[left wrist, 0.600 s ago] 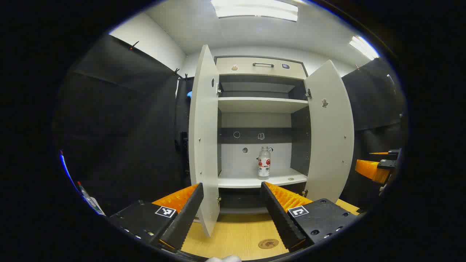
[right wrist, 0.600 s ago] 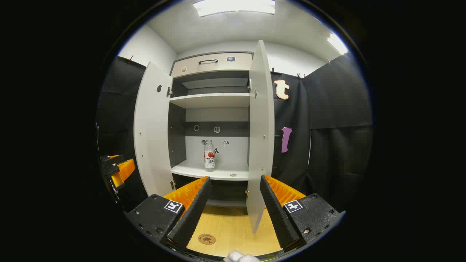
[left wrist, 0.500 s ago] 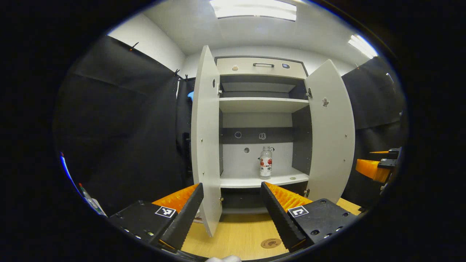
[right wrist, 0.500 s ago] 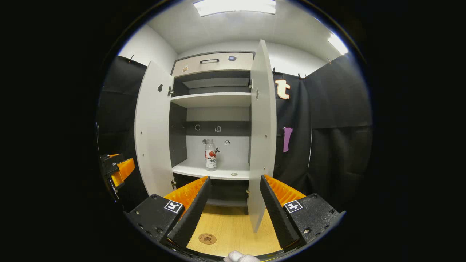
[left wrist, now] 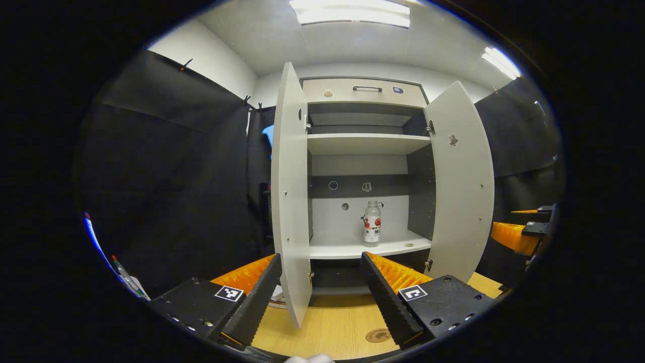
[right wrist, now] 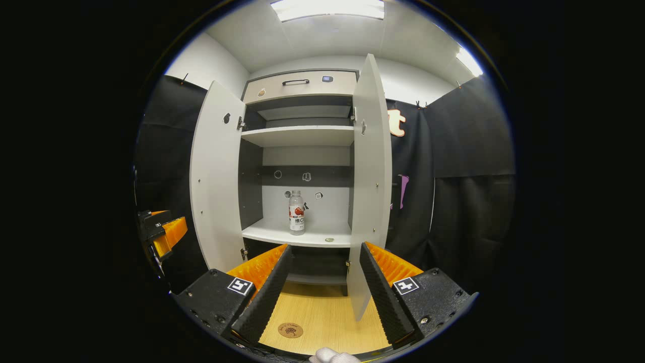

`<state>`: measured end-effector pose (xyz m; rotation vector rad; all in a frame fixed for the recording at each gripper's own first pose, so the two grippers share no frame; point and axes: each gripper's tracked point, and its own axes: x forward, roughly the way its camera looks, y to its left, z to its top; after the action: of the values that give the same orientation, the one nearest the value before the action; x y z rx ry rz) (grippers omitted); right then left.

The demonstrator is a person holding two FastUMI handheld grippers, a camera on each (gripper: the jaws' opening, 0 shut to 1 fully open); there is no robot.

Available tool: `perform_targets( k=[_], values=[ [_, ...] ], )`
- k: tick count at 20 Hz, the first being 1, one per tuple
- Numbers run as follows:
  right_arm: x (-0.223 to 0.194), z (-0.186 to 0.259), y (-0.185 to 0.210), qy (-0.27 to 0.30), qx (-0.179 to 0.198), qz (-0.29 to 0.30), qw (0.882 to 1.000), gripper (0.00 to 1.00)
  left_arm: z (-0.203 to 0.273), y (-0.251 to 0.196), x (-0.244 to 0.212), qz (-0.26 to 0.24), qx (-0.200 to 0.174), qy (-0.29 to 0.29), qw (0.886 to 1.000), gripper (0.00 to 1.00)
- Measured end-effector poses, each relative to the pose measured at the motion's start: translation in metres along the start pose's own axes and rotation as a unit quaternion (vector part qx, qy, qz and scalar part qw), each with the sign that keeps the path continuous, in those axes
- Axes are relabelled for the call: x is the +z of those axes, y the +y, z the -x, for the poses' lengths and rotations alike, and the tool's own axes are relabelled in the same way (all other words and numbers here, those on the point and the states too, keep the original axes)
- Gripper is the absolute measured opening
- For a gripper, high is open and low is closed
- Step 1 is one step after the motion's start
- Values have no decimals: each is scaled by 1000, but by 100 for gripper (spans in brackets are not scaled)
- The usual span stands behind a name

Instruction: Grasp the bottle in the cabinet with the left hand and place it on the coaster, then close the right door with the right hand and the left door with the left hand.

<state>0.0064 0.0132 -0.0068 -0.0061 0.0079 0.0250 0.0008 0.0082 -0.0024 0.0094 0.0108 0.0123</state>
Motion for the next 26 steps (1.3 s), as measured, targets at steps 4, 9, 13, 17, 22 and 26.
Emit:
perform_targets(
  k=[4,9,13,17,22,26],
  values=[
    [0,-9,-5,-2,3,0,1000,84,-17,-11,-1,-1,-6,3,1000,96],
    [-3,-32,-14,5,16,-1,1000,83,-71,-43,0,-1,-22,0,1000,95],
    [4,-52,-25,3,17,-9,1000,83,-132,-80,2,-5,-48,-7,999,96],
    [11,-66,-34,-1,18,-2,1000,83,-196,-121,2,-13,-74,-14,997,96],
    [6,-78,-42,5,23,2,1000,83,-271,-167,4,-18,-97,-18,995,94],
    [4,-87,-48,12,27,8,1000,83,-321,-172,0,-20,-80,-13,996,96]
  ],
)
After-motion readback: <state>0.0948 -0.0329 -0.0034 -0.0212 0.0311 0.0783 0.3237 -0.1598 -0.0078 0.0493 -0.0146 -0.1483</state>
